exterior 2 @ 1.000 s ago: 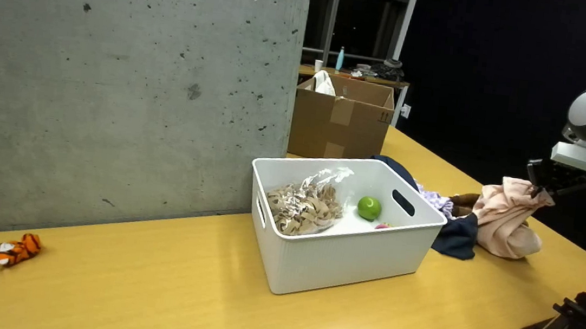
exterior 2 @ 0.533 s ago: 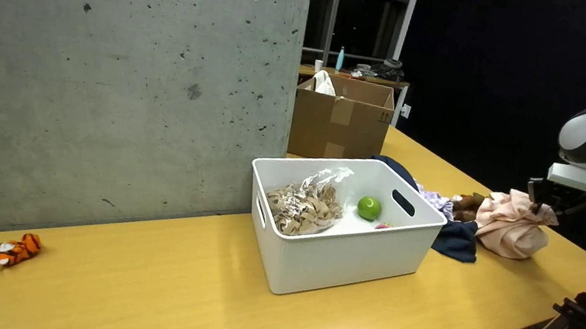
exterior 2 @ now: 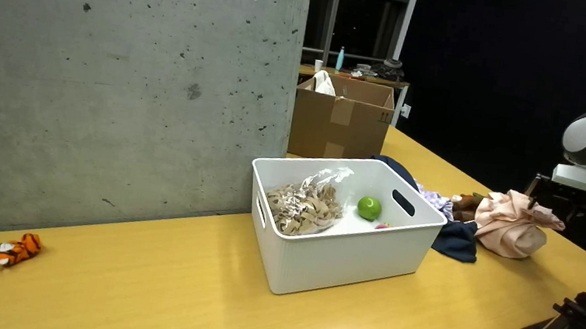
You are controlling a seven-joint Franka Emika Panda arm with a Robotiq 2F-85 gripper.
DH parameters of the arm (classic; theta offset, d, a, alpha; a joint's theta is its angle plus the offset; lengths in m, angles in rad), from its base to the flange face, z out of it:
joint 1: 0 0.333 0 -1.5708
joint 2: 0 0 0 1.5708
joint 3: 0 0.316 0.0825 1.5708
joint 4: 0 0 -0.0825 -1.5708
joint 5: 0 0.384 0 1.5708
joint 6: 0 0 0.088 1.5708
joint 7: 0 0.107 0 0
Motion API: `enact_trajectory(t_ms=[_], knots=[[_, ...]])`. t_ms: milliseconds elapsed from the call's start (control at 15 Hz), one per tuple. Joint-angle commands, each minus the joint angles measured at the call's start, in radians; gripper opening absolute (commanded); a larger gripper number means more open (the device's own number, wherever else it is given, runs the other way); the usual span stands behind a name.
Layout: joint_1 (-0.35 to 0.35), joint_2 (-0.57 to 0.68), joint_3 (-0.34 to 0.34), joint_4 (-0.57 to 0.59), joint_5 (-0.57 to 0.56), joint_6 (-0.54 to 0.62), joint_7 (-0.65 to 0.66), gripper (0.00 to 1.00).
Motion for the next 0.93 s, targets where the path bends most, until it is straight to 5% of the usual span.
enact_trajectory(t_ms=[0, 533, 867], knots=[[0.029, -0.133, -0.055, -0.115, -0.038, 0.022, -0.006, 1.0], [0.015, -0.296, 0.099, -0.226, -0.019, 0.153, -0.19, 1.0], [-0.124, -0.209, 0.332, -0.151, 0.116, 0.222, -0.405, 1.0]])
